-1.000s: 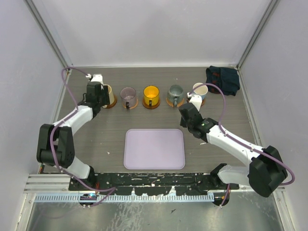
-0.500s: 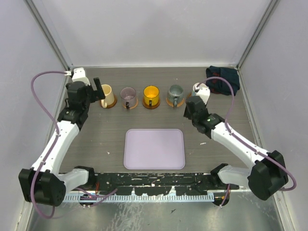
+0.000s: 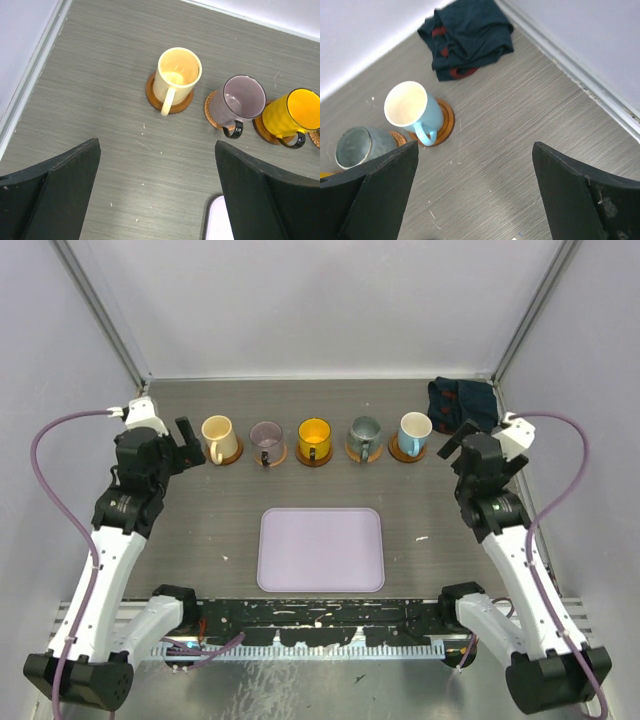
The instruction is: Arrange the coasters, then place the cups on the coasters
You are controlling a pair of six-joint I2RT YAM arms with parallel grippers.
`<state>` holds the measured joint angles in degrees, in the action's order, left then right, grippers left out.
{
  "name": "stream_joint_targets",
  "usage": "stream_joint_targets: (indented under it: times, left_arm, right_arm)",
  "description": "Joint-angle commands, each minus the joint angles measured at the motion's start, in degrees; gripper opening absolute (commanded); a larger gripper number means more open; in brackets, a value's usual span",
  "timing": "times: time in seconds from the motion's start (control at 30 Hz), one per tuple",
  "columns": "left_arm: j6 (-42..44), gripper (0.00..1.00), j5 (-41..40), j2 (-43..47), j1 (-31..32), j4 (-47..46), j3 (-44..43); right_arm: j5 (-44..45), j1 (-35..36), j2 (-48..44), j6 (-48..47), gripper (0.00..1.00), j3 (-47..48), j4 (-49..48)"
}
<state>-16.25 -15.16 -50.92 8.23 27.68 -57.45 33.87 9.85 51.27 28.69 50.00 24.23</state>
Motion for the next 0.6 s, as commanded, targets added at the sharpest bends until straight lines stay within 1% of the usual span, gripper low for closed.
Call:
stream_joint_targets:
  times: [0.0, 0.17, 0.33, 0.57]
  left_arm:
    - [-0.4, 0.98, -1.3, 1.1, -0.3, 7.5, -3.7]
    - [-2.3, 0.98, -2.4, 2.8, -0.2, 9.0, -3.3]
    - [-3.4, 0.98, -5.0, 6.3, -0.2, 9.2, -1.5]
    - [-3.0, 0.98, -5.9, 10.4, -0.2, 9.4, 0.4]
  right_arm:
    - [7.2, -0.2, -5.7, 2.3, 1.0, 2.5, 2.9]
    - [8.9, -0.2, -10.5, 0.4, 1.0, 2.7, 4.1]
    - [10.2, -0.2, -10.3, 0.4, 1.0, 3.4, 7.8]
    - [10.6, -0.2, -11.1, 0.9, 1.0, 3.3, 7.9]
